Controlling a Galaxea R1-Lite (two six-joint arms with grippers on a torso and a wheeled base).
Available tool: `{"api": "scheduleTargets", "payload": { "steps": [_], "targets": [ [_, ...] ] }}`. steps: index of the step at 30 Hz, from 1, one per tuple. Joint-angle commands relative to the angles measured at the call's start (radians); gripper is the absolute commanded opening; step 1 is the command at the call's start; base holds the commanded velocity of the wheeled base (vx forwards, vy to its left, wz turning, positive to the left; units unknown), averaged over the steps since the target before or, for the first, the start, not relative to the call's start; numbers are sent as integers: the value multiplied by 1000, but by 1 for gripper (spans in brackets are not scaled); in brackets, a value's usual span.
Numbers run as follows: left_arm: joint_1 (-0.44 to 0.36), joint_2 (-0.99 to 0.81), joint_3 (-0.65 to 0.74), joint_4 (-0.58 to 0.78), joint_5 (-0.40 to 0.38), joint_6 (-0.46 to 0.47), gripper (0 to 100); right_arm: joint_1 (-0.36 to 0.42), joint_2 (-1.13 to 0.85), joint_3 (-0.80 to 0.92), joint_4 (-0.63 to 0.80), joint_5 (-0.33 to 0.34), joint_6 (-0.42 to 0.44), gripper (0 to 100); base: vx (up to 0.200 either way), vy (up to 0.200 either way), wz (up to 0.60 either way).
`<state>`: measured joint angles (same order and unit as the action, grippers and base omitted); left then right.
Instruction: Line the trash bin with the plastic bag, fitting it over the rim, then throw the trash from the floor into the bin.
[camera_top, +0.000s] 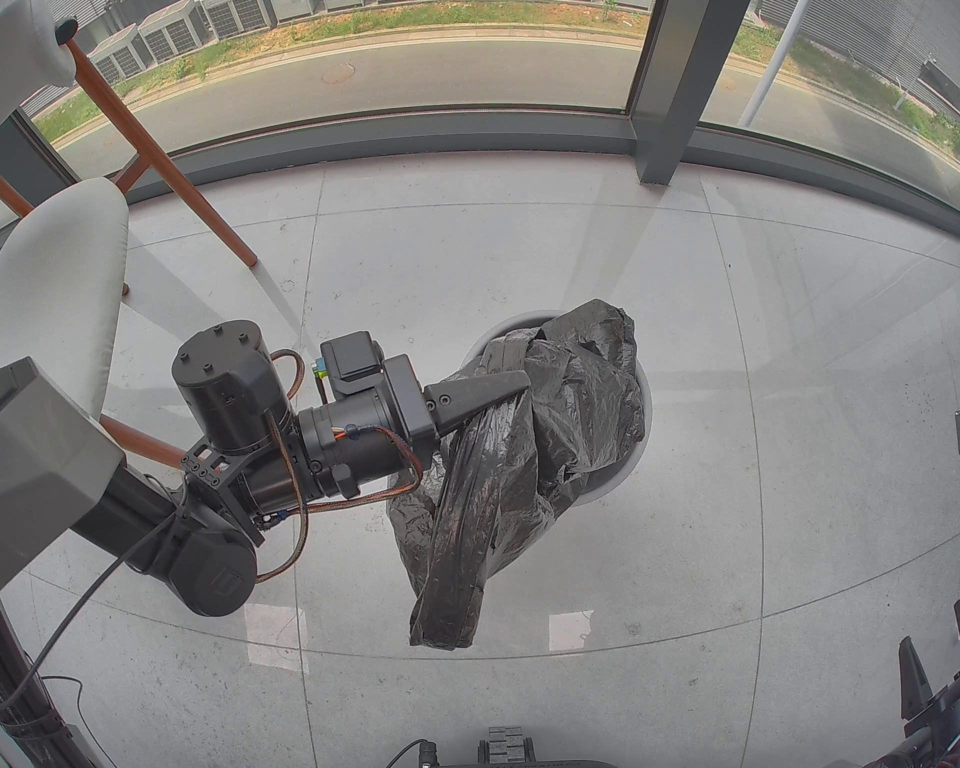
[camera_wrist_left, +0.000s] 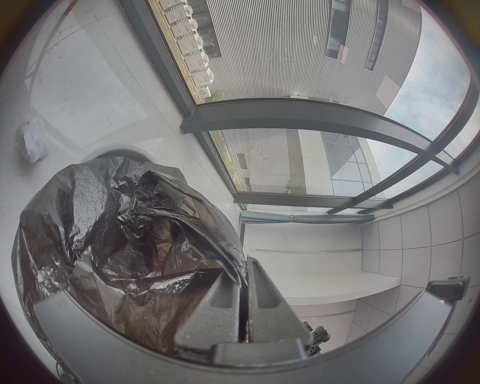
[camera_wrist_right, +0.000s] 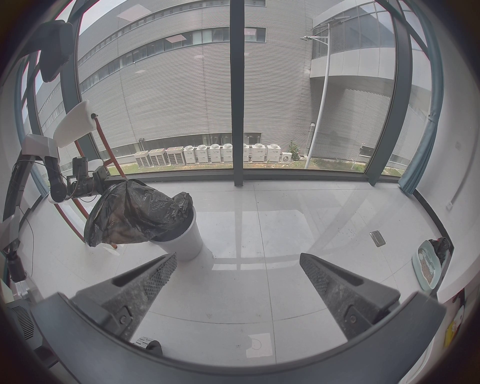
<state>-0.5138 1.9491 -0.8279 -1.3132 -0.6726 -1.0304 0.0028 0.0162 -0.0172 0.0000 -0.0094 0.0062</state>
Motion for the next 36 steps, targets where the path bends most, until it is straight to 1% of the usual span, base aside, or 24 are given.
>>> {"api": "scheduleTargets", "payload": {
  "steps": [1,7,10,11,12,13,14,18,19,20,21,22,23,24,25,26,27,31,32,33,34,35,36],
  "targets": [
    [0,2,1,0,-1,0,0,0,1,17,0,0,0,100,200,0,0],
    [-5,-9,0,0,1,7,0,0,1,17,0,0,0,100,200,0,0],
    [-43,-15,7,0,-1,92,0,0,1,17,0,0,0,100,200,0,0],
    [-71,-26,7,9,-1,151,0,0,1,17,0,0,0,100,0,0,0],
    [-78,-30,7,17,1,197,0,0,-1,17,0,0,0,100,0,0,0],
    [-81,-33,7,31,1,225,0,0,1,17,0,0,0,100,0,0,0],
    [-83,-33,7,34,1,228,0,0,1,17,0,0,0,100,0,0,0],
    [-120,-87,-19,235,19,389,0,0,-1,17,0,0,0,100,0,0,0],
    [-120,-87,-19,235,19,389,0,0,-1,17,0,0,0,100,0,0,0],
    [-147,-119,-40,374,73,472,0,0,-1,17,0,0,0,100,0,0,0],
    [-164,-128,-57,437,113,501,0,0,-1,17,0,0,0,100,0,0,0],
    [-167,-130,-60,448,120,506,0,0,-1,17,0,0,0,100,0,0,0],
    [-189,-141,-88,537,191,547,0,0,-1,17,0,0,0,100,0,0,0],
    [-230,-151,-132,658,315,616,0,0,-1,17,0,0,0,100,0,0,0],
    [-252,-153,-155,716,373,658,0,0,-1,17,0,0,0,100,0,0,0],
    [-262,-151,-171,747,396,688,0,0,-1,17,0,0,0,100,0,0,0],
    [-275,-153,-191,781,395,733,0,0,-1,17,0,0,0,100,0,0,0],
    [-282,-153,-247,881,384,918,0,0,-1,17,3,0,-3,100,0,0,0],
    [-284,-153,-249,888,386,932,0,0,-1,17,2,0,-2,100,0,0,0],
    [-302,-154,-261,942,392,1021,0,2,-1,17,2,0,-2,100,0,0,0],
    [-318,-156,-272,979,396,1067,0,0,-1,17,2,0,-3,100,0,0,0],
    [-318,-156,-272,979,396,1067,0,0,-1,17,2,0,-3,100,0,0,0],
    [-331,-159,-289,1049,418,1139,0,0,-1,17,2,0,-2,100,0,0,0]
  ]
}}
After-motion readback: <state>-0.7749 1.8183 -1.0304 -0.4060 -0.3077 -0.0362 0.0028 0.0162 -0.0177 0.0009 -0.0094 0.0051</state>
